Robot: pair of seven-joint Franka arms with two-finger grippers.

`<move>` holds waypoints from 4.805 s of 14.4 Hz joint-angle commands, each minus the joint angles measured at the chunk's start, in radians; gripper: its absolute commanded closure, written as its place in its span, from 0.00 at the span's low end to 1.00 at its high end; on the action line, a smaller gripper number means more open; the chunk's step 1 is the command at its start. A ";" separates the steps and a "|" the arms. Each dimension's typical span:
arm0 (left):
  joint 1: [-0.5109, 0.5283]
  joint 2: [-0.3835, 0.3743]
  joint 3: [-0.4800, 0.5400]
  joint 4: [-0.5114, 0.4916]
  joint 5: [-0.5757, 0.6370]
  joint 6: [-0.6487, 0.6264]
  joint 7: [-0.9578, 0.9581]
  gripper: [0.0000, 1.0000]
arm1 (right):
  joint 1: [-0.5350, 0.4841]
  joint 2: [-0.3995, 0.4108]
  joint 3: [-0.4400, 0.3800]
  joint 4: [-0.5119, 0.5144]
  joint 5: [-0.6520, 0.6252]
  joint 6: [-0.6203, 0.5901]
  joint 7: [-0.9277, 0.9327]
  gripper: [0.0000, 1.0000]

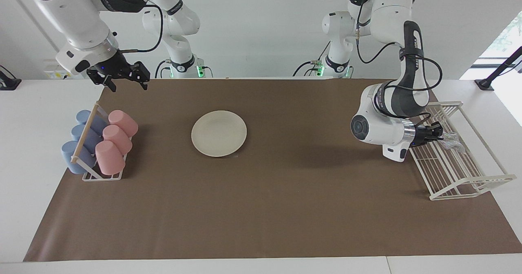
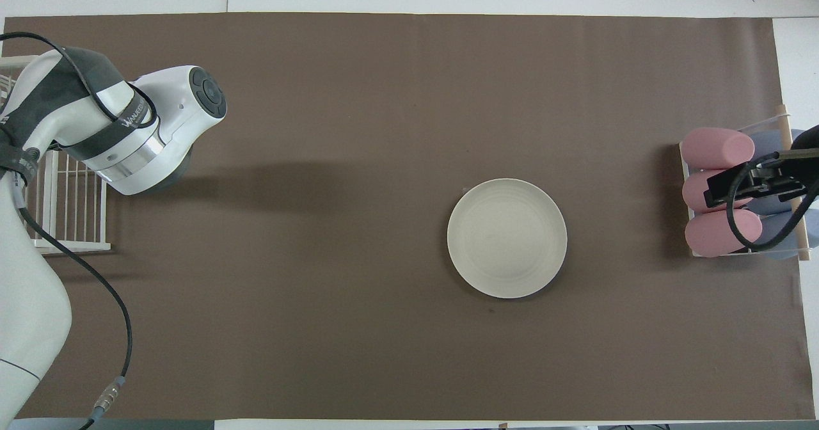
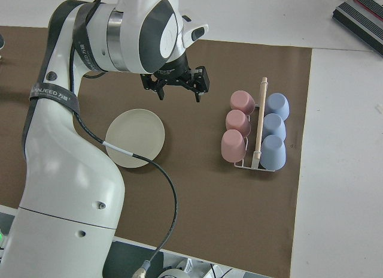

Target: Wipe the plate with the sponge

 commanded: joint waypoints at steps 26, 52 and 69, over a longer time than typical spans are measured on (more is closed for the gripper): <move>0.190 -0.380 0.007 0.128 -0.905 0.050 0.131 0.00 | -0.006 -0.021 0.000 -0.021 0.019 0.001 -0.021 0.00; -0.067 -0.360 0.269 0.225 -1.199 -0.108 0.469 0.00 | -0.006 -0.021 0.000 -0.021 0.019 0.001 -0.021 0.00; -0.029 -0.471 0.223 0.077 -1.210 -0.047 0.467 0.00 | -0.006 -0.021 0.000 -0.020 0.019 0.001 -0.021 0.00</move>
